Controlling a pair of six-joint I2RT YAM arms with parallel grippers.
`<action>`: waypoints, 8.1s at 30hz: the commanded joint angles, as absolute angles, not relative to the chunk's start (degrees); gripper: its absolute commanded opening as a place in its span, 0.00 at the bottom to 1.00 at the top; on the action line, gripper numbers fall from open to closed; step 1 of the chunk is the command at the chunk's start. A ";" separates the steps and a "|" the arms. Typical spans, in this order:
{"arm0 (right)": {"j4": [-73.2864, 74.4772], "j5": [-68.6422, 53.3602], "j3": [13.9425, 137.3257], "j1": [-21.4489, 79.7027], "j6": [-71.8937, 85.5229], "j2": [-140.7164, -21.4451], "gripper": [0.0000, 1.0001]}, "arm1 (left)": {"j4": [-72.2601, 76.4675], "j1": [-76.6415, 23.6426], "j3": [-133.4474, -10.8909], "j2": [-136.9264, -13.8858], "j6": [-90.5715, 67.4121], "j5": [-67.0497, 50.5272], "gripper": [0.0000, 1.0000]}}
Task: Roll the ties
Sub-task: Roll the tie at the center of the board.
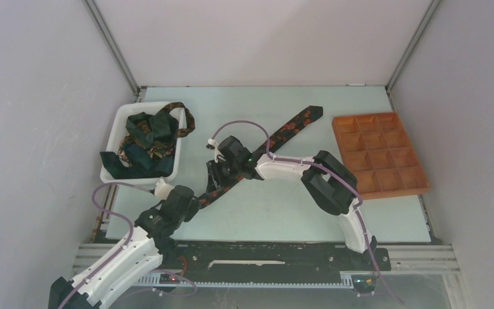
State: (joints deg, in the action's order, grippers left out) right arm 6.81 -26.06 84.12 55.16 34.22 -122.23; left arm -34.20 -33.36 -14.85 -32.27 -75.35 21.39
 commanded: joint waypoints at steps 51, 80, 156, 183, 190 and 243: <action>0.88 -25.29 88.88 61.00 37.18 -128.54 0.00 | -40.61 -33.31 -28.70 -42.17 -65.30 20.53 0.00; -1.44 -25.96 81.12 55.57 39.08 -122.88 0.00 | -32.81 -33.27 -33.31 -60.17 -61.34 18.00 0.00; -3.27 -31.39 82.03 52.60 36.49 -124.06 0.39 | -19.00 -34.80 -21.13 -54.50 -65.13 21.96 0.00; 3.56 -28.05 84.81 53.68 35.16 -126.90 0.07 | -36.80 -34.80 -24.27 -37.91 -63.70 23.81 0.74; 5.48 -26.10 84.73 53.63 35.70 -127.21 0.04 | -39.74 -34.80 -20.31 -32.62 -64.84 23.54 0.74; 9.40 -24.51 84.67 51.87 35.47 -123.70 0.26 | -18.91 -24.20 -10.71 -37.76 -59.31 10.92 0.00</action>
State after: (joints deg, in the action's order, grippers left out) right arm 4.43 -27.90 83.96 52.80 37.10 -126.63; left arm -14.26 -24.60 -7.88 -37.06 -65.10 11.66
